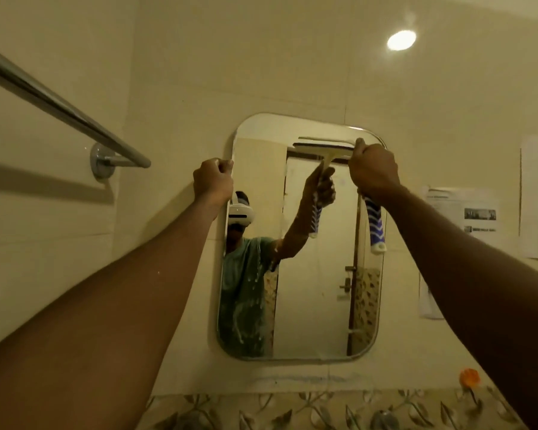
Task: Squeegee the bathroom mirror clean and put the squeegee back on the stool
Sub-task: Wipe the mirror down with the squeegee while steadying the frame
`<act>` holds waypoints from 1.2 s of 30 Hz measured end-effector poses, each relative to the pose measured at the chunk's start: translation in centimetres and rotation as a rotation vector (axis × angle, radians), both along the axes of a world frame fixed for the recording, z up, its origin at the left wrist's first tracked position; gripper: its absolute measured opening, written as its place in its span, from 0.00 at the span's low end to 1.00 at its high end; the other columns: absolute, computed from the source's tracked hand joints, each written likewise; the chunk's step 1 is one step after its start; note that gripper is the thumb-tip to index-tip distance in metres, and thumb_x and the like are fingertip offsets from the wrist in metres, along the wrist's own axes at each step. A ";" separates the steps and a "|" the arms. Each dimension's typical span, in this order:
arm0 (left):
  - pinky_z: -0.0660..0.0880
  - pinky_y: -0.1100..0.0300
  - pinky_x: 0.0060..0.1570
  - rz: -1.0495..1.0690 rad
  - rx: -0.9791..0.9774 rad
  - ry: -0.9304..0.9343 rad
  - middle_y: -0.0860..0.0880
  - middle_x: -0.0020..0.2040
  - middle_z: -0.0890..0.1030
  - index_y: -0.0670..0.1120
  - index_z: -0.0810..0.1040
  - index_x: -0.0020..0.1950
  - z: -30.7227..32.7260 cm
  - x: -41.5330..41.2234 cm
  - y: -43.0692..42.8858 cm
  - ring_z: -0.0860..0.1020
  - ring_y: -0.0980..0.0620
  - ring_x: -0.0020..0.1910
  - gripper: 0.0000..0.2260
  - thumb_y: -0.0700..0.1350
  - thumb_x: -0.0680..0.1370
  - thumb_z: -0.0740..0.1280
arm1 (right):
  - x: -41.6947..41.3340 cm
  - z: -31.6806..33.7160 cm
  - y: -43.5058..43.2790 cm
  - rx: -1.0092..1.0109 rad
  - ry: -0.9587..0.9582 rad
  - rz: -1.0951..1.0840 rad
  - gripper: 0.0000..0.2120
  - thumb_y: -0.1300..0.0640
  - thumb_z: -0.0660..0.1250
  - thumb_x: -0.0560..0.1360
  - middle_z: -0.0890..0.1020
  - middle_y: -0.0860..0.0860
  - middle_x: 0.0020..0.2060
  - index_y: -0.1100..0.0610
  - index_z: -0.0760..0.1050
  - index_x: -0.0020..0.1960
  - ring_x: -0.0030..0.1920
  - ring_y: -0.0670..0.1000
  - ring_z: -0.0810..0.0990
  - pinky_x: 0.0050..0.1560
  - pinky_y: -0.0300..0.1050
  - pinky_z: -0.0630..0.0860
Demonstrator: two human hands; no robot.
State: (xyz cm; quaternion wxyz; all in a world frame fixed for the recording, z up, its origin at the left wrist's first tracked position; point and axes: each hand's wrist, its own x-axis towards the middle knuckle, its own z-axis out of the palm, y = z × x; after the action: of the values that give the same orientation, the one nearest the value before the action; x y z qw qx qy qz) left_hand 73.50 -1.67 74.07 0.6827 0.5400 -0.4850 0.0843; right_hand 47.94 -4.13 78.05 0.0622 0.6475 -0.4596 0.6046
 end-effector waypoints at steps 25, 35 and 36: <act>0.69 0.55 0.38 0.024 -0.029 -0.076 0.39 0.42 0.81 0.37 0.78 0.45 -0.6 0.7 -1.0 0.74 0.47 0.38 0.17 0.49 0.82 0.59 | 2.3 2.7 -0.1 0.064 0.081 -0.052 0.22 0.50 0.48 0.84 0.76 0.52 0.31 0.62 0.76 0.51 0.25 0.47 0.74 0.23 0.37 0.66; 0.72 0.51 0.40 -0.002 -0.023 -0.097 0.36 0.44 0.82 0.36 0.79 0.45 -0.5 1.0 -1.0 0.79 0.38 0.45 0.18 0.49 0.82 0.59 | 3.0 -12.7 1.6 0.225 0.089 0.002 0.26 0.47 0.46 0.84 0.75 0.51 0.27 0.56 0.71 0.35 0.25 0.47 0.72 0.25 0.37 0.65; 0.73 0.50 0.41 -0.002 -0.017 -0.099 0.36 0.45 0.82 0.36 0.79 0.46 -0.5 1.0 -0.9 0.79 0.38 0.46 0.18 0.49 0.82 0.59 | 3.0 -12.5 1.9 0.235 0.095 -0.007 0.26 0.47 0.46 0.84 0.75 0.51 0.27 0.56 0.70 0.35 0.25 0.47 0.72 0.24 0.37 0.64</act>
State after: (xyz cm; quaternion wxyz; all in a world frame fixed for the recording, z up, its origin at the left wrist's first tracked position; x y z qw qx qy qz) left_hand 74.46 -2.57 73.60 0.6625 0.5288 -0.5180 0.1143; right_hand 50.95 -2.23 65.57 0.0097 0.6765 -0.5263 0.5149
